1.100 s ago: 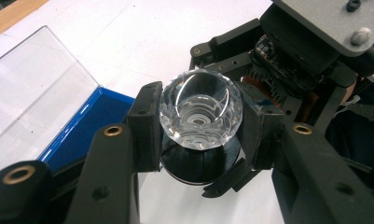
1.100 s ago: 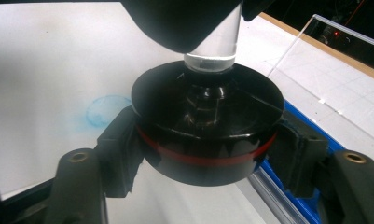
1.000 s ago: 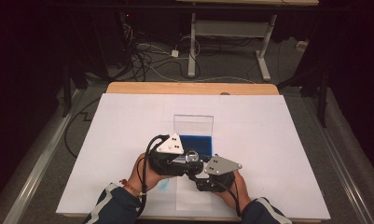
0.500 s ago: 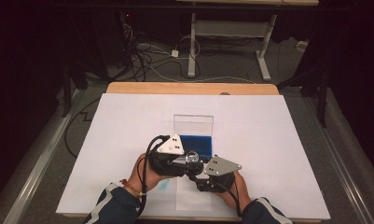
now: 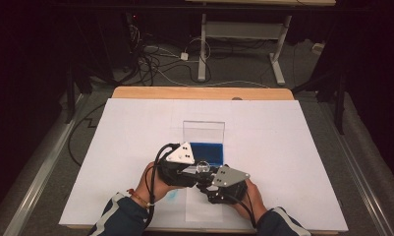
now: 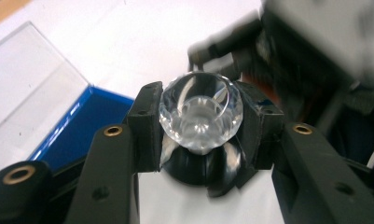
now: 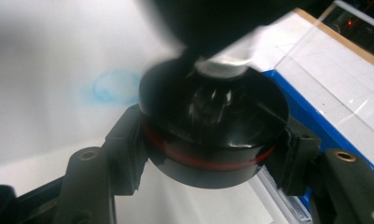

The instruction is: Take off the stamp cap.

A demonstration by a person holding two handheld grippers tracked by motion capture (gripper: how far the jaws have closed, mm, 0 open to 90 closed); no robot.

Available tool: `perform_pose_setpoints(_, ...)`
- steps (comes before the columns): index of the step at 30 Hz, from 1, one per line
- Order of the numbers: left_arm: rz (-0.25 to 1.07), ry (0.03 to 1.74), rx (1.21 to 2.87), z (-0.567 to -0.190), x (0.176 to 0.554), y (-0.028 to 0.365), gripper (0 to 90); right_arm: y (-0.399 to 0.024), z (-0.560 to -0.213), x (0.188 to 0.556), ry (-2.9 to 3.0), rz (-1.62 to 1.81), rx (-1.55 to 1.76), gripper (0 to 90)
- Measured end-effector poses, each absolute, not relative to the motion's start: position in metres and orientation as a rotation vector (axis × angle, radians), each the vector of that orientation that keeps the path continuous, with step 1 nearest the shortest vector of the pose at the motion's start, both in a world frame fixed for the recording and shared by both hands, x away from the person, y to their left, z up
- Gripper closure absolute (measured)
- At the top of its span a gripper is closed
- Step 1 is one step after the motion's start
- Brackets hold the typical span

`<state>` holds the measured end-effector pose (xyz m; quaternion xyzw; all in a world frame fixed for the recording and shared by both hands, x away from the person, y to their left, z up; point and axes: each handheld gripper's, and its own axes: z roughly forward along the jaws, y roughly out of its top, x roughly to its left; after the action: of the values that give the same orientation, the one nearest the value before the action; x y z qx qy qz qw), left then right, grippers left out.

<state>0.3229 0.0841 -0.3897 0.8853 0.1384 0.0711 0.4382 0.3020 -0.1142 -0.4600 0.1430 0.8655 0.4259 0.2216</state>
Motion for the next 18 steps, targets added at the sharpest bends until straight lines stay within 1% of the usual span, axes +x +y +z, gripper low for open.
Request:
perform_pose_setpoints(3,0.190,0.323,2.203,-0.3867,0.3217,0.0847,54.1,-0.1065,-0.4594,0.2939,2.392,1.158,0.319,39.3)
perform_pose_setpoints(18,0.210,0.327,2.175,-0.3812,0.3204,0.0922,54.1,-0.1139,-0.4587,0.2995,2.428,1.135,0.362,39.1)
